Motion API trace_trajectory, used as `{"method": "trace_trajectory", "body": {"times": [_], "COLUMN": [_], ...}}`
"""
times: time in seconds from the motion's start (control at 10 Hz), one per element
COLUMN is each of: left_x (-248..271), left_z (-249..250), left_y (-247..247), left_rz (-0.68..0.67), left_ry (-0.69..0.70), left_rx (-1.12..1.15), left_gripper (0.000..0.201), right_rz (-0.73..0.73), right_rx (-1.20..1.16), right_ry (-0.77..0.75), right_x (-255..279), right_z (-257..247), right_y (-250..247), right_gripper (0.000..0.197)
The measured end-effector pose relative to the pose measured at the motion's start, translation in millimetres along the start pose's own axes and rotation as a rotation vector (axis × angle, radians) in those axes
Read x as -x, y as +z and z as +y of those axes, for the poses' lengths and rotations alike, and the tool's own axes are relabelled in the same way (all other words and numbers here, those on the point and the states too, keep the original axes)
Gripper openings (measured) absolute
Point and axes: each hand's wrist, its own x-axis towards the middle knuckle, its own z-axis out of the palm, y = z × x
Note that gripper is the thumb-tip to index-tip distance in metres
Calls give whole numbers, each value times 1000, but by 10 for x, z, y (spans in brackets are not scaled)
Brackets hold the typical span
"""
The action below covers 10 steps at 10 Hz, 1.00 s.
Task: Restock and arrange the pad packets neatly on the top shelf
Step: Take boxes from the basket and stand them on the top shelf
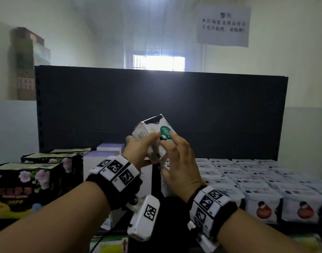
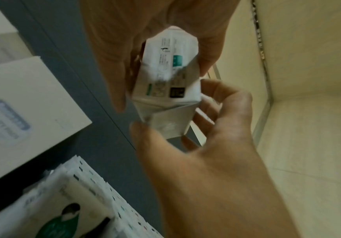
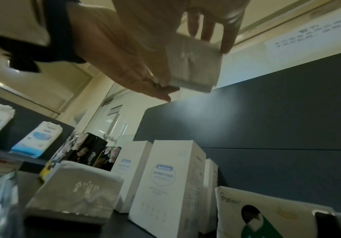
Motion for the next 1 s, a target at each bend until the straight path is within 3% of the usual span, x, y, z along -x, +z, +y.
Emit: {"method": "trace_trajectory", "body": {"times": [0.1, 0.2, 0.3, 0.4, 0.6, 0.7, 0.8, 0.9, 1.0], "left_x": [-88, -140, -164, -207, -268, -346, -439, -481, -483], "left_z": [19, -16, -170, -397, -763, -968, -1114, -1111, -1065], "left_y": [63, 66, 120, 257, 553, 659, 716, 740, 724], "left_rz": [13, -139, -269, -393, -498, -525, -569, -533, -507], "left_ry": [191, 229, 181, 150, 135, 140, 161, 157, 235], "left_rx": [-227, -650, -976, -1223, -1459, -1541, -1615, -1574, -1645], "left_gripper": [55, 62, 55, 66, 66, 63, 61, 66, 50], "right_rz": [-220, -171, -292, -690, -1084, -1263, -1323, -1325, -1311], "right_rx": [-12, -18, 98, 295, 172, 182, 243, 373, 422], "right_ry": [20, 113, 265, 459, 487, 419, 372, 317, 277], "right_x": [39, -50, -132, -125, 91, 197, 255, 261, 267], "right_z": [138, 382, 679, 1069, 1387, 1419, 1424, 1414, 1408], "right_y": [-115, -349, -564, -685, -675, -635, -606, -578, -565], "right_gripper": [57, 25, 19, 36, 81, 95, 102, 103, 98]}}
